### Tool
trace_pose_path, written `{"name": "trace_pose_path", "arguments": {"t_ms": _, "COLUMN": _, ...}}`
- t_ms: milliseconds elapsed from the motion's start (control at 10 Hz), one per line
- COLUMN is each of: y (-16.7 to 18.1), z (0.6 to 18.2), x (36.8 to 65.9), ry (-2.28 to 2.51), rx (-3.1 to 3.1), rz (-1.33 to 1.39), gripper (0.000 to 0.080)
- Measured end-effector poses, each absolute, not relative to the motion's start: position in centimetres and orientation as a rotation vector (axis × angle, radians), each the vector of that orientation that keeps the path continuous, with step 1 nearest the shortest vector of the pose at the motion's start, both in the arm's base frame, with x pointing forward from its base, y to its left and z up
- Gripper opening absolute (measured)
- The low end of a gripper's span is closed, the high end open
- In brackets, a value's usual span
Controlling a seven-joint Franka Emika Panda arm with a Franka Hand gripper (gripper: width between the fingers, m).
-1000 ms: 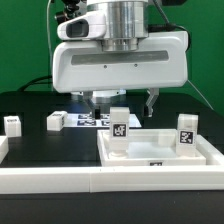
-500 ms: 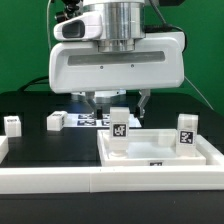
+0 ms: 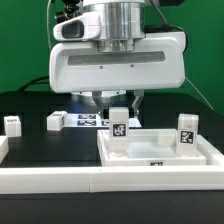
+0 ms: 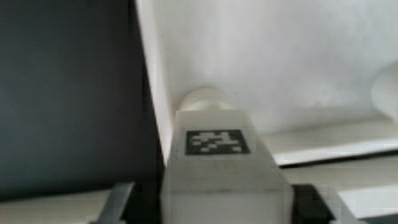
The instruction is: Assemble square table
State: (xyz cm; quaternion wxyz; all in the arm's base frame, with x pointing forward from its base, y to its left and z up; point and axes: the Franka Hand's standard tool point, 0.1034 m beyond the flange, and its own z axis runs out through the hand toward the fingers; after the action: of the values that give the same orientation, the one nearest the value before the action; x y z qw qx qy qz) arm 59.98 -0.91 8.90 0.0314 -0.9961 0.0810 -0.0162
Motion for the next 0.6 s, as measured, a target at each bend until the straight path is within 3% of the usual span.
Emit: {"name": "trace_pose_path", "arguments": {"t_ms": 600, "y": 0.6, "z": 8.8, "x": 60.2, "ry": 1.162, "rx": -2.819, "rz": -0.052, "gripper": 0.029}}
